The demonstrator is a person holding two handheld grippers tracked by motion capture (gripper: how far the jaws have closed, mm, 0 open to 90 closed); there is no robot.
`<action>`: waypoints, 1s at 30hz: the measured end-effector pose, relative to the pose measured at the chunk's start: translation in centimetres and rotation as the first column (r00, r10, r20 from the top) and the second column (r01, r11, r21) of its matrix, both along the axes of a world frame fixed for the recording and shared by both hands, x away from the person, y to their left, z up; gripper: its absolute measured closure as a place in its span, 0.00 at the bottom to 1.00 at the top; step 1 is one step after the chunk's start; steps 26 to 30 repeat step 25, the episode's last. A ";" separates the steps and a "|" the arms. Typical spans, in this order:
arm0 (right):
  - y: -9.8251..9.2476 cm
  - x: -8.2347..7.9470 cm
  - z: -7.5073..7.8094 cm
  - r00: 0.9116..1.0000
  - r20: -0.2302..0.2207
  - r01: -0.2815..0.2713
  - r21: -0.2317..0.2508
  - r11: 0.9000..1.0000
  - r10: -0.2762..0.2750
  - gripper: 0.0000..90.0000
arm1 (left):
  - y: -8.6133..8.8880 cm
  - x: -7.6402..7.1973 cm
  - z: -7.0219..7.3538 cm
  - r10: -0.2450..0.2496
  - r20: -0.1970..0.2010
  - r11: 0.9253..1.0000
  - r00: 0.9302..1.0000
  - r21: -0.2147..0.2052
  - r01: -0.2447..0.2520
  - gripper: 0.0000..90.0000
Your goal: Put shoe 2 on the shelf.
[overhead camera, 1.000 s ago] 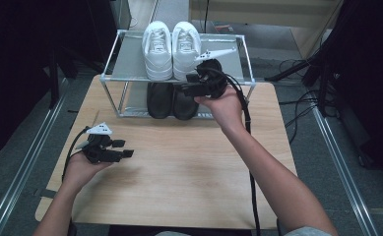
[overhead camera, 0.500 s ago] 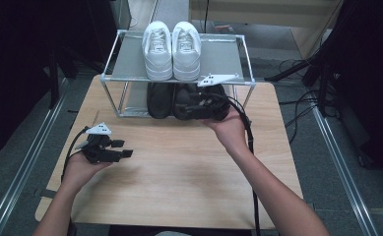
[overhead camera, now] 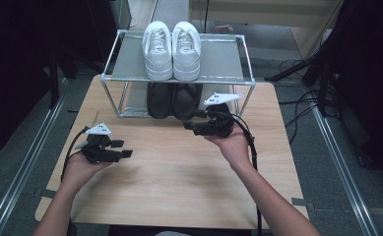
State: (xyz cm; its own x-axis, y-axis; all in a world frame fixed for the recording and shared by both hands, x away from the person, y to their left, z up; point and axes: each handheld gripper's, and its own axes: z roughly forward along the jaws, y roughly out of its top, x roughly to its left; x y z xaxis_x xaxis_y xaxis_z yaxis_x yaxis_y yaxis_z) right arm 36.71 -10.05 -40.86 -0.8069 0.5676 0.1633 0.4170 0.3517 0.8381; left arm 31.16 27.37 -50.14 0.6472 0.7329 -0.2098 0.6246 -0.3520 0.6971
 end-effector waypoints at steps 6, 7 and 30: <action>-1.0 -0.8 -1.7 1.000 -0.013 0.004 -0.002 1.000 -0.004 0.42 | 0.0 0.0 0.0 -0.005 -0.001 1.000 1.000 0.008 0.005 0.43; -1.4 -1.0 -2.2 1.000 -0.025 0.006 0.004 1.000 -0.005 0.42 | 0.0 0.0 0.0 -0.004 -0.002 1.000 1.000 0.008 0.004 0.43; -4.8 -1.8 -6.7 0.997 -0.070 0.035 0.041 0.999 -0.032 0.39 | -1.0 0.0 -0.4 -0.039 -0.004 0.999 0.999 0.005 0.039 0.32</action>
